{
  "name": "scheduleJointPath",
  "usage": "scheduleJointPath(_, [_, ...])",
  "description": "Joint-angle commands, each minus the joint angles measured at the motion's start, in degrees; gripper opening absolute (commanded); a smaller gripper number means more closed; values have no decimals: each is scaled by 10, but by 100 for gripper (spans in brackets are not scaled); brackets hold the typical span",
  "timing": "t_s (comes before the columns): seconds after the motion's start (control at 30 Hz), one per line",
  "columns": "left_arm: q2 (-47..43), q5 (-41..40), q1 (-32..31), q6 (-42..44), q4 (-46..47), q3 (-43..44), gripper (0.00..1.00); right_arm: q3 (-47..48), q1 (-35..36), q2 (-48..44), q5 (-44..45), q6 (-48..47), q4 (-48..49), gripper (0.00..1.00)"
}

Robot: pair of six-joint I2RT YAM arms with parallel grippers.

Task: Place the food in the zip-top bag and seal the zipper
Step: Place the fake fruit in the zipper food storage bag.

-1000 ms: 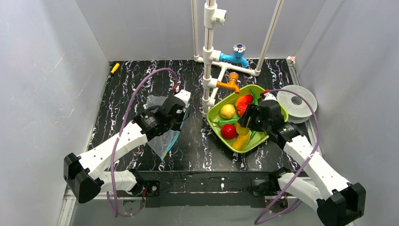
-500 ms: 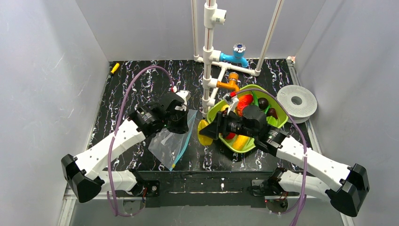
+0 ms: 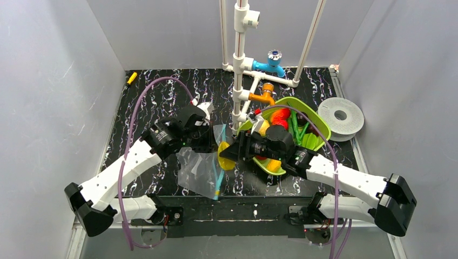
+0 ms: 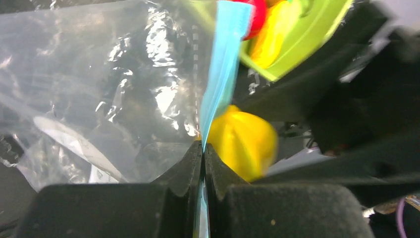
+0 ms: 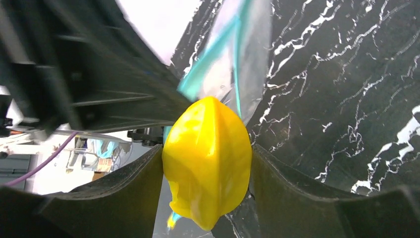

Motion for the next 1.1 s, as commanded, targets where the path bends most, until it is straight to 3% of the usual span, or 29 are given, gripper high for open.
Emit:
scheduleJointPath(0.0, [-50, 3, -8, -26, 63, 3, 0, 15, 8, 15, 38, 14, -20, 12])
scheduleJointPath(0.37, [-42, 40, -8, -34, 67, 5, 0, 73, 10, 34, 41, -16, -82, 12])
scheduleJointPath(0.63, [-37, 30, -7, -28, 44, 10, 0, 69, 20, 15, 1, -78, -57, 26])
scheduleJointPath(0.83, [-38, 70, -7, -24, 45, 25, 0, 61, 45, 35, -94, -131, 2, 32])
scheduleJointPath(0.93, [-42, 88, -7, -30, 55, 17, 0, 63, 60, 47, -64, -134, -2, 30])
scheduleJointPath(1.07, [-57, 119, -8, -50, 80, -8, 0, 67, 56, 27, 51, -110, -28, 29])
